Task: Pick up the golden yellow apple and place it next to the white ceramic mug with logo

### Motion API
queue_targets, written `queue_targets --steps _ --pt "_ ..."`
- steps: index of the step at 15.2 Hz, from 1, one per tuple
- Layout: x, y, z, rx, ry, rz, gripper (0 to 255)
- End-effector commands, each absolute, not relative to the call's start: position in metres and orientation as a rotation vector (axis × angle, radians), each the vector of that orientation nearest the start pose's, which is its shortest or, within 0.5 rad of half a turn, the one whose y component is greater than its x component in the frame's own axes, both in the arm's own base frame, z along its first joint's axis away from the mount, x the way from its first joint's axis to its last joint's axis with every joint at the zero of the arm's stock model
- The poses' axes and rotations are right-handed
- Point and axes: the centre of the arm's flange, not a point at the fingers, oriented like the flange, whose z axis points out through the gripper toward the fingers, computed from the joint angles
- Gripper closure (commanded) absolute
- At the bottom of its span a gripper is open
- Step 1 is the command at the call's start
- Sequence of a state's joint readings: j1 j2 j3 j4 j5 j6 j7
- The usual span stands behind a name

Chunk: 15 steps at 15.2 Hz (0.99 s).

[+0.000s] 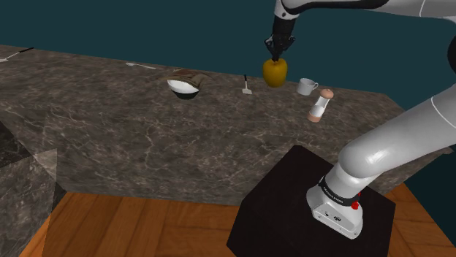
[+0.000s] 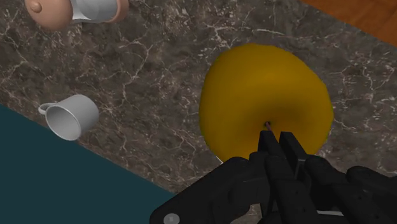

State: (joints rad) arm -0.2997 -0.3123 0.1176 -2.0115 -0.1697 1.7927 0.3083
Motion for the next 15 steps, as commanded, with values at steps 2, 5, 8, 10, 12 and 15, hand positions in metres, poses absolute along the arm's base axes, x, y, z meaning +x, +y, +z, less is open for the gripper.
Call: queue_targets --steps 2,5,8,10,12,15 --pt "0.447 -0.131 0.594 -3.245 0.765 -0.173 255" --pt "0.436 -0.169 0.594 -3.245 0.765 -0.173 255" --pt "0.425 -0.207 0.594 -3.245 0.765 -0.173 255" --pt "0.418 -0.233 0.594 -3.245 0.765 -0.173 255" --pt "0.411 -0.258 0.595 -3.245 0.765 -0.173 255" --pt "0.400 -0.296 0.595 -3.245 0.765 -0.173 255"
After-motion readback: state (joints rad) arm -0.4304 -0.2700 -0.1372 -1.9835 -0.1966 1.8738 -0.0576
